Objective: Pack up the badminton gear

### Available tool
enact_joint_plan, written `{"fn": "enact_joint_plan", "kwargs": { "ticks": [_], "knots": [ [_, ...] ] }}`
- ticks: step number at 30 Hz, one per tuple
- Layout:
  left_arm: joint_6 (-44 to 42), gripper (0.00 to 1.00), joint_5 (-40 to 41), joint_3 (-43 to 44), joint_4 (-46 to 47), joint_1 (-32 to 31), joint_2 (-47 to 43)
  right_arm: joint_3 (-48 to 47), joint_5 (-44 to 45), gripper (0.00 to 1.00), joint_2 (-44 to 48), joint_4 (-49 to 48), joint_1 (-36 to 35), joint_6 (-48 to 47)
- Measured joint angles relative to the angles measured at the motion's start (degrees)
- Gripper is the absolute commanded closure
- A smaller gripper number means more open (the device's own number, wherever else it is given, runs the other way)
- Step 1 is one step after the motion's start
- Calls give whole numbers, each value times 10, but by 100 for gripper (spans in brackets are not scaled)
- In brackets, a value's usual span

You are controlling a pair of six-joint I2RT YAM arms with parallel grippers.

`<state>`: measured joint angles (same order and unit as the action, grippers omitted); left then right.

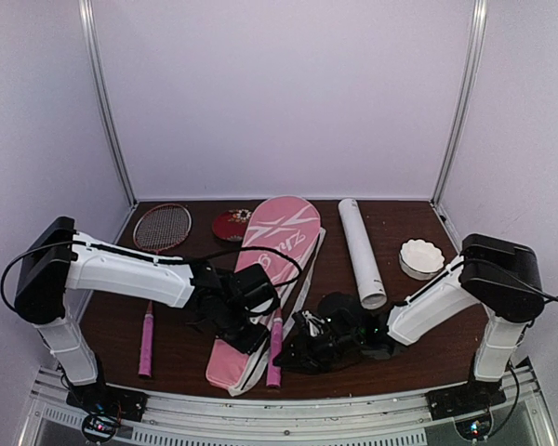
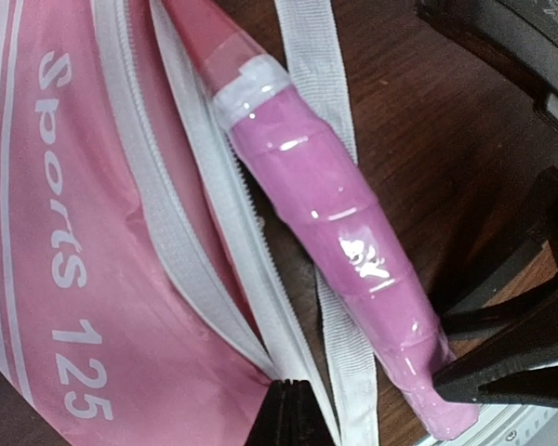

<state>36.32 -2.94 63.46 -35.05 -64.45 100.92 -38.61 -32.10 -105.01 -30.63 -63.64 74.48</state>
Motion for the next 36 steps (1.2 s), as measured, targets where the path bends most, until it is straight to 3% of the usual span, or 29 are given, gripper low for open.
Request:
{"fn": "enact_joint_plan", "kwargs": {
  "ticks": [5, 6, 8, 11, 16, 22, 26, 31, 36],
  "knots": [
    [4, 100, -9, 0, 6, 0, -2, 4, 0, 74, -1, -24, 0, 15],
    [5, 89, -8, 0, 5, 0, -4, 6, 1, 74, -1, -29, 0, 19],
    [8, 79, -1, 0, 1, 0, -7, 11, 3, 74, -1, -36, 0, 23],
    [13, 69, 14, 0, -10, -4, -9, 20, 8, 74, -1, -43, 0, 29],
    [23, 64, 37, 0, -32, -17, -10, 29, 11, 72, -1, -49, 0, 38],
    [26, 68, 56, 0, -41, -21, -4, 26, 11, 71, -7, -53, -1, 40],
    [25, 79, 66, 7, -42, -21, 25, 20, 11, 70, -13, -57, -4, 41],
    [21, 100, 73, 14, -47, -21, 33, 15, 11, 70, -17, -60, -7, 44],
    [18, 100, 70, 16, -47, -21, 32, 14, 11, 72, -18, -60, -7, 44]
  ]
}}
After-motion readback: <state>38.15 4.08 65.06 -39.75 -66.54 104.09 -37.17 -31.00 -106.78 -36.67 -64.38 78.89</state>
